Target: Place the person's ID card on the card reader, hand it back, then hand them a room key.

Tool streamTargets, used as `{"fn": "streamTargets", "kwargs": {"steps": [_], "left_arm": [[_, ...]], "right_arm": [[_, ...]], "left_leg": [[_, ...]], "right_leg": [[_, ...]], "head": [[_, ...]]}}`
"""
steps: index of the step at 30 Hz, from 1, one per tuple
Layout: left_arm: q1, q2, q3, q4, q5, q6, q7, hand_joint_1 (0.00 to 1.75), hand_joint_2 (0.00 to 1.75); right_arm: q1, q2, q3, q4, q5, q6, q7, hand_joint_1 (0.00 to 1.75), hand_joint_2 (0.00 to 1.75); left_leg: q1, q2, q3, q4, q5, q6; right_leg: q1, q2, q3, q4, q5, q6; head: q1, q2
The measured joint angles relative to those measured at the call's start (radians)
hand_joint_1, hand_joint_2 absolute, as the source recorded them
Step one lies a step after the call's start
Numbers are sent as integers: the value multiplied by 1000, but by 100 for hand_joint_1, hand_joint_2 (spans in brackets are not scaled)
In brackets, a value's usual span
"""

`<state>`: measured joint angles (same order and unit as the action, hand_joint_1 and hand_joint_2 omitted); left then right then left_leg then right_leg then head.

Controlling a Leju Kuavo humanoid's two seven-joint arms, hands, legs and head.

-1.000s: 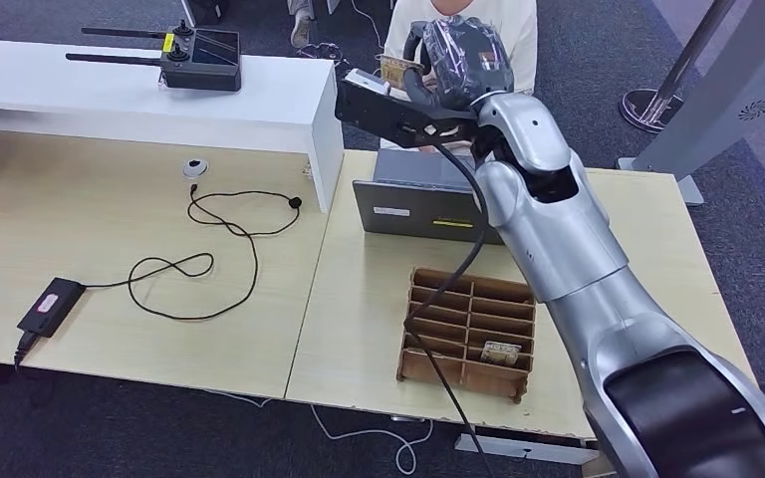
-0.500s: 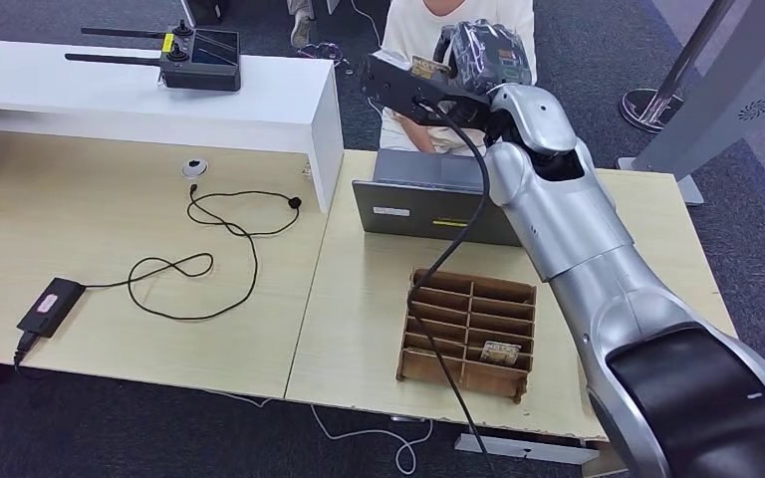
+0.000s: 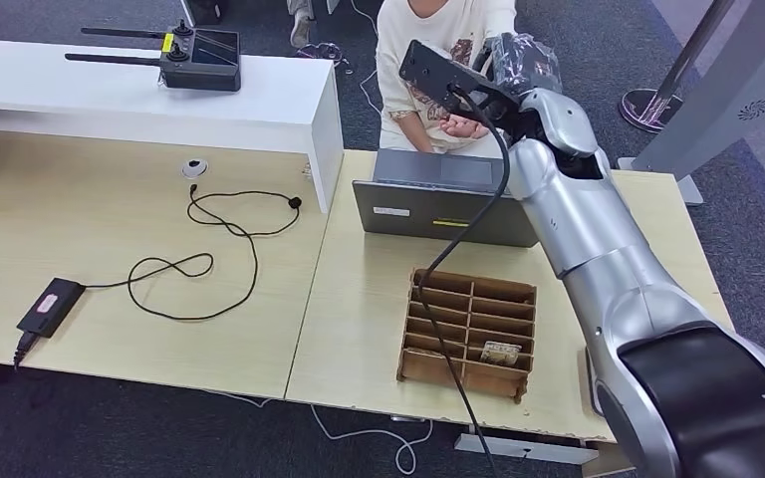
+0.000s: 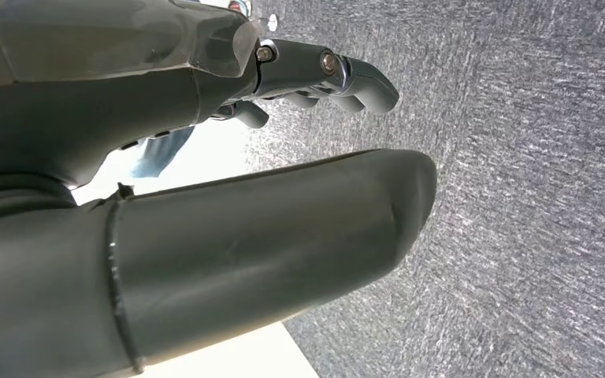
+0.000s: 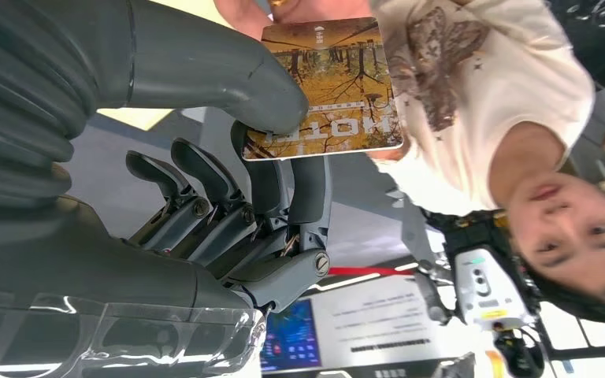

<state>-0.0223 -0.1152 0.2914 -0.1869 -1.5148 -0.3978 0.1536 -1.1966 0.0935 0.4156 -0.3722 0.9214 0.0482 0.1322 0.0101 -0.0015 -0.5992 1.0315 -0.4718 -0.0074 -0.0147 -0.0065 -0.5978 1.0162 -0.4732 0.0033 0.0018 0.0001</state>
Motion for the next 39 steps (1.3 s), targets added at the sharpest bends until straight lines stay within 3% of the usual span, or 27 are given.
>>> {"fn": "streamTargets", "kwargs": {"steps": [14,16,17,20,21,32,39], "left_arm": [[0,-1,0,0,0,11,1,0,0],[0,-1,0,0,0,11,1,0,0],[0,-1,0,0,0,11,1,0,0],[0,0,0,0,0,11,0,0,0],[-1,0,0,0,0,11,-1,0,0],[-1,0,0,0,0,11,-2,0,0],[0,0,0,0,2,13,4,0,0]], "right_arm": [[6,-16,-39,22,11,-12,15,175,175],[6,-16,-41,23,12,-12,15,168,175],[6,-16,-41,23,13,-12,15,141,175],[6,-16,-42,27,19,-12,14,17,175],[6,-16,-42,28,21,-12,14,0,175],[3,-17,-45,29,40,-26,-4,0,175],[1,-49,-74,12,39,-121,-133,0,175]], "left_leg": [[0,0,0,0,0,0],[0,0,0,0,0,0],[0,0,0,0,0,0],[0,0,0,0,0,0],[0,0,0,0,0,0],[0,0,0,0,0,0],[0,0,0,0,0,0]], "right_leg": [[0,0,0,0,0,0],[0,0,0,0,0,0],[0,0,0,0,0,0],[0,0,0,0,0,0],[0,0,0,0,0,0],[0,0,0,0,0,0],[0,0,0,0,0,0]], "head": [[0,0],[0,0],[0,0],[0,0],[0,0],[0,0],[0,0]]}}
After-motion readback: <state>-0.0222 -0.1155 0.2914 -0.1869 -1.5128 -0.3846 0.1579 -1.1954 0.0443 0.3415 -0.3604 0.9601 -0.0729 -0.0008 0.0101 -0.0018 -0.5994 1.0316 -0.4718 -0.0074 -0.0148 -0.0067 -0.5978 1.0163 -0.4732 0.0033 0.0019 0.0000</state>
